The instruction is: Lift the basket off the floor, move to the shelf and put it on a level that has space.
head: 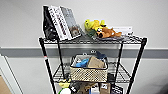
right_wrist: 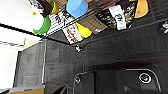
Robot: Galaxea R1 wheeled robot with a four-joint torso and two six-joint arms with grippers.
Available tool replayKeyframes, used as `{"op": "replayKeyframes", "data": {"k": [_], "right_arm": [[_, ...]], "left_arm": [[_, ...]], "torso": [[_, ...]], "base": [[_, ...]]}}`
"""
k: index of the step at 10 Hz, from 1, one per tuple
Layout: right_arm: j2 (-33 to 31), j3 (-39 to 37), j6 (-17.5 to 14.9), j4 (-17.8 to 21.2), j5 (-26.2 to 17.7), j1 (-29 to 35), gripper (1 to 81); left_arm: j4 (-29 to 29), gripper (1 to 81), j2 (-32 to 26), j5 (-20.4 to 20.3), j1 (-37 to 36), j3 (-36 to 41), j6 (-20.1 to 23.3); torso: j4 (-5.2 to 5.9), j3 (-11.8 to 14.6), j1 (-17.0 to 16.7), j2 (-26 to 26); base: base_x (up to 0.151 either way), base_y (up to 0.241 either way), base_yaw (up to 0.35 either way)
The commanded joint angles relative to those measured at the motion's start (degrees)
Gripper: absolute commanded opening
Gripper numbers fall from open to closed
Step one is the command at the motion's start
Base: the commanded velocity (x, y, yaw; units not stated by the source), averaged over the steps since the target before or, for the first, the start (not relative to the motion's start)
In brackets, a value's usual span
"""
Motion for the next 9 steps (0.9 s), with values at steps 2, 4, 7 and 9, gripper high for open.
{"op": "replayKeyframes", "data": {"k": [2,4,7,9], "right_arm": [[9.13,-10.74,-0.25,-8.38,-1.03,-3.54,81.1],[12.41,-15.16,-0.34,-10.16,-0.95,-5.91,81.1],[16.18,-20.51,-0.34,-11.47,-0.95,-8.02,81.1],[19.79,-25.71,-0.34,-12.53,-0.95,-9.42,81.1]], "left_arm": [[3.55,81.1,11.45,-0.76,3.14,-15.37,0.65],[3.64,81.1,15.51,-0.84,4.89,-21.11,0.74],[4.34,81.1,20.68,-0.76,6.66,-28.83,0.74],[4.52,81.1,24.12,-0.23,7.62,-34.21,0.74]], "torso": [[0.00,0.02,0.00,0.00],[0.00,0.02,-0.02,-0.02],[0.00,0.04,-0.05,-0.02],[0.00,0.04,-0.07,-0.05]], "base": [[0.000,0.000,0.000],[0.000,0.000,0.000],[0.000,0.000,0.000],[0.000,0.000,0.000]]}}
